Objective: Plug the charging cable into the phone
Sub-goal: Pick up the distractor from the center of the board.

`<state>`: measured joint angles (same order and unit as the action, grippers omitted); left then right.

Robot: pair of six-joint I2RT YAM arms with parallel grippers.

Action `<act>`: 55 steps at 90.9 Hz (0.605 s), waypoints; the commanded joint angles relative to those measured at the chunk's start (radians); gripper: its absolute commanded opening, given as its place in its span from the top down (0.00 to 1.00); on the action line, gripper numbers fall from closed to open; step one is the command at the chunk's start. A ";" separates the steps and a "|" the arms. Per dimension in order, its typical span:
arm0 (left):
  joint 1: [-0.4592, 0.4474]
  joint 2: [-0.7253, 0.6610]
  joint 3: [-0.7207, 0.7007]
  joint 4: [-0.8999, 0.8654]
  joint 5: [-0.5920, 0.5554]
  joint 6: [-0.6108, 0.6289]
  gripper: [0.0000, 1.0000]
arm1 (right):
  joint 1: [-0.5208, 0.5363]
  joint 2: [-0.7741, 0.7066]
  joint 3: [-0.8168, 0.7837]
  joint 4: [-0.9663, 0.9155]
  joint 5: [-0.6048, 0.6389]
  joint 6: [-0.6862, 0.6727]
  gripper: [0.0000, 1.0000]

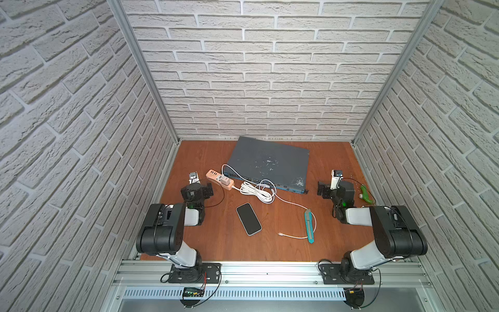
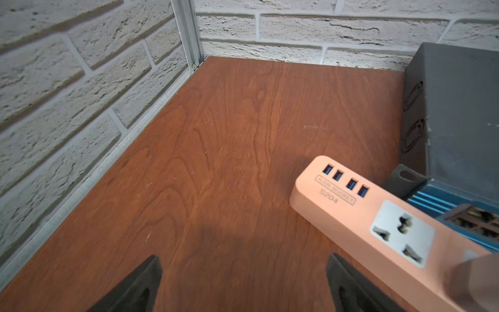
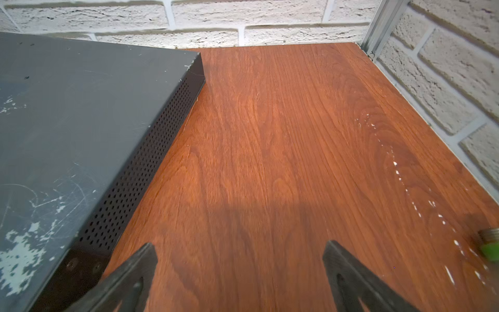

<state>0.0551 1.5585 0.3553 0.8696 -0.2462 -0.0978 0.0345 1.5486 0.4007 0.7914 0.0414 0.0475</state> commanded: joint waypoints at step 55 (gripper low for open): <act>-0.035 -0.123 0.171 -0.383 -0.210 -0.024 0.02 | -0.007 -0.113 0.394 -0.702 0.159 0.136 0.00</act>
<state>0.0486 1.5299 0.3874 0.7872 -0.2684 -0.0982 0.0326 1.5146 0.5140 0.5602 0.0837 0.0723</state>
